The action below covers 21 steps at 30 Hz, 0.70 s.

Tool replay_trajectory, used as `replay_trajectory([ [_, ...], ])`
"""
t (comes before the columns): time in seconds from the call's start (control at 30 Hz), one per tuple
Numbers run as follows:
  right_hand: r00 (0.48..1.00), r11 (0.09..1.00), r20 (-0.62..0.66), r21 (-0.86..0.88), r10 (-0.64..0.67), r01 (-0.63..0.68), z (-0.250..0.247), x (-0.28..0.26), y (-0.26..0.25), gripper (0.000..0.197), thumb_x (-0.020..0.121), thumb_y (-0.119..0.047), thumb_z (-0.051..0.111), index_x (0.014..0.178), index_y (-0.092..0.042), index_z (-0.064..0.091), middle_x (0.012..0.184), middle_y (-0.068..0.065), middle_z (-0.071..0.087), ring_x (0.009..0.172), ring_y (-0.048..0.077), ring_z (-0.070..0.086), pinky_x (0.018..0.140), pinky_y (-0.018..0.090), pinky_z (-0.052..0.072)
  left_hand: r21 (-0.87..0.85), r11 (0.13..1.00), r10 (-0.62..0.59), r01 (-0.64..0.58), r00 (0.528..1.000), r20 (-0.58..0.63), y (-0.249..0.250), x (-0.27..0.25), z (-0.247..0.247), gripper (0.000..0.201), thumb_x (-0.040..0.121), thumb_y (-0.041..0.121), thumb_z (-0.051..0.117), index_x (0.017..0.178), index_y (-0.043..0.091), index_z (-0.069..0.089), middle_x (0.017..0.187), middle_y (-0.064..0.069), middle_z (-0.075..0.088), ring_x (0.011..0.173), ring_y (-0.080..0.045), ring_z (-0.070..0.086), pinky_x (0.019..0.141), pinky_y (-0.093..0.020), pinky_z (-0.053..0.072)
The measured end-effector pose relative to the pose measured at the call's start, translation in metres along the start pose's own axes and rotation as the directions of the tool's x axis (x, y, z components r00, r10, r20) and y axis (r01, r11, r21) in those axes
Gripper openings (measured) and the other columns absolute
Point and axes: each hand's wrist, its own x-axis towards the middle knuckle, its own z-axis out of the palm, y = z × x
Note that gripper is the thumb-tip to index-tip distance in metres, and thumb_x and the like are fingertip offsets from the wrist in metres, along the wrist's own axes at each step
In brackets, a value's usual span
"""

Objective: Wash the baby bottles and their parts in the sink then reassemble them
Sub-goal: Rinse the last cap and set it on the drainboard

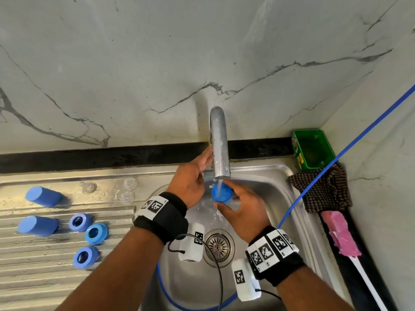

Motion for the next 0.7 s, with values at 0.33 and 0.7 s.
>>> replay_trajectory([
  [0.33,0.999,0.999,0.040,0.031,0.012,-0.014,-0.017,-0.004,-0.013,0.050,0.079,-0.031,0.084,0.125,-0.030,0.064,0.107,-0.019,0.066,0.088,-0.006,0.062,0.078,0.006,0.048,-0.018,1.000,-0.004,0.004,1.000,-0.001,-0.014,-0.026,-0.015,0.083,0.094,-0.013,0.041,0.160,0.026,0.011,0.153,0.024,0.037,0.127,0.002,0.047,0.095,0.006,0.027],
  [0.7,0.988,0.988,0.048,-0.028,-0.147,0.149,-0.041,-0.035,-0.044,0.062,0.079,-0.022,0.081,0.136,-0.030,0.058,0.127,-0.013,0.065,0.114,0.001,0.060,0.103,0.026,0.050,-0.273,0.962,-0.063,0.008,0.979,-0.192,-0.018,-0.149,0.014,0.050,0.099,-0.007,0.046,0.133,0.027,0.056,0.127,0.022,0.066,0.126,0.002,0.056,0.113,-0.028,0.041],
])
